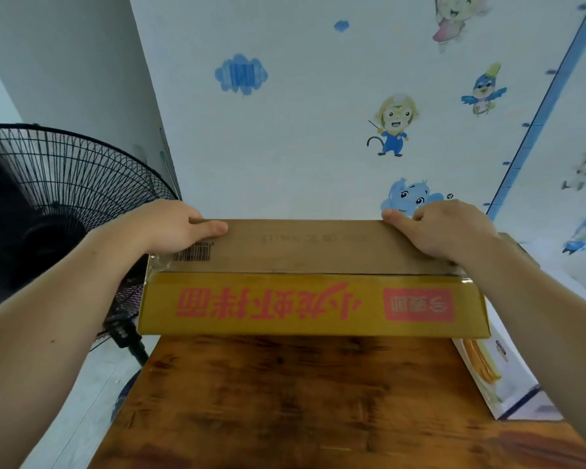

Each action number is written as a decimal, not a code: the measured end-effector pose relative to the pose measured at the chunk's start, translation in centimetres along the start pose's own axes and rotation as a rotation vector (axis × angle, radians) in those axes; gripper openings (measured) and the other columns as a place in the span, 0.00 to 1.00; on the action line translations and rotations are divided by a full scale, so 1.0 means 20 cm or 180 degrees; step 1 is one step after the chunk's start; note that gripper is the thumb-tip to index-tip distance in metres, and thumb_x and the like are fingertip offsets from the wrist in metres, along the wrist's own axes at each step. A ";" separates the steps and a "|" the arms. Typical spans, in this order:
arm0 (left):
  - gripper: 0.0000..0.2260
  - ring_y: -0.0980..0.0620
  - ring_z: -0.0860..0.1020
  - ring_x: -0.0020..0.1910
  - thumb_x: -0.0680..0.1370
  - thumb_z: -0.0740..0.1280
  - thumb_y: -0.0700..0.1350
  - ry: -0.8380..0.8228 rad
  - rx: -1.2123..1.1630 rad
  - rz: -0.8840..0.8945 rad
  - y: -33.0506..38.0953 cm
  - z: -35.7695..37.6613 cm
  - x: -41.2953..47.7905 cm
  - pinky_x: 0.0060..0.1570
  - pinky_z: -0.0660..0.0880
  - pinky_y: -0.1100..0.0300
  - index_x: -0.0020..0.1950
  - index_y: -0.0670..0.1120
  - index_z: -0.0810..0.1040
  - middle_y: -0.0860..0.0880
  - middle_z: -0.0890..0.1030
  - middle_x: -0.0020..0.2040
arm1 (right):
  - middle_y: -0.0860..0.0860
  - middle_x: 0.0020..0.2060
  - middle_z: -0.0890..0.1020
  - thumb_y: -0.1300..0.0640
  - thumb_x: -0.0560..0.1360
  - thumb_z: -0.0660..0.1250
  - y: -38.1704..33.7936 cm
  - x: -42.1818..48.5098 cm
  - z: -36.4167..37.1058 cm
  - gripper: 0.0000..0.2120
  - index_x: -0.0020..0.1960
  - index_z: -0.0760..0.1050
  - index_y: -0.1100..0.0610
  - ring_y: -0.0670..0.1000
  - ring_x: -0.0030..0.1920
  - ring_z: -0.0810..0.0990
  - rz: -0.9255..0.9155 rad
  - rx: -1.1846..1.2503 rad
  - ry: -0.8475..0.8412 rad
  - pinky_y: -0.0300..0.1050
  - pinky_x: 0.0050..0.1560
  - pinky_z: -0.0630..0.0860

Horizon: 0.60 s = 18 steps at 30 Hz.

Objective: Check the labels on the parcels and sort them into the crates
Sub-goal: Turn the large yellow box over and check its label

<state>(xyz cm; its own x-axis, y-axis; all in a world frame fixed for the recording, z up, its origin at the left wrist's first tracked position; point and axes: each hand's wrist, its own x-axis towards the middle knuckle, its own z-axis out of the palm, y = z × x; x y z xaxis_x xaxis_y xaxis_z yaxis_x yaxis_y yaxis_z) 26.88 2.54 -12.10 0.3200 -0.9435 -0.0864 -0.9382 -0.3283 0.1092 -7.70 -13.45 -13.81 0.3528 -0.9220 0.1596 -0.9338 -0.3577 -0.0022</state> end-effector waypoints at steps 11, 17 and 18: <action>0.40 0.47 0.78 0.42 0.63 0.47 0.77 0.0165 -0.0070 -0.0206 -0.02 -0.09 0.16 0.46 0.74 0.53 0.45 0.44 0.78 0.45 0.80 0.43 | 0.56 0.46 0.79 0.21 0.68 0.36 -0.03 0.17 -0.03 0.45 0.48 0.78 0.53 0.58 0.50 0.76 0.0316 0.0199 0.0127 0.54 0.51 0.76; 0.38 0.35 0.68 0.67 0.72 0.46 0.74 0.0940 -0.0153 -0.0472 0.00 0.02 0.24 0.66 0.66 0.41 0.71 0.51 0.69 0.41 0.70 0.69 | 0.53 0.66 0.73 0.24 0.73 0.45 -0.06 0.18 -0.06 0.38 0.69 0.71 0.48 0.59 0.68 0.67 0.0175 0.0540 0.0137 0.60 0.61 0.71; 0.41 0.35 0.63 0.71 0.70 0.46 0.76 0.0896 -0.0225 -0.0476 0.00 0.04 0.23 0.70 0.62 0.40 0.74 0.53 0.66 0.42 0.66 0.73 | 0.53 0.68 0.72 0.24 0.73 0.46 -0.05 0.18 -0.06 0.39 0.70 0.70 0.47 0.59 0.69 0.66 0.0148 0.0557 0.0133 0.60 0.62 0.71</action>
<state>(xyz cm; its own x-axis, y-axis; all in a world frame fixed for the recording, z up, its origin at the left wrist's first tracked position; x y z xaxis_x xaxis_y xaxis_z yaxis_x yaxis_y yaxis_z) 28.23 -1.79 -13.19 0.4867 -0.8570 0.1694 -0.8698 -0.4573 0.1852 -5.53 -16.32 -12.01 0.3032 -0.9325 0.1962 -0.9233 -0.3384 -0.1817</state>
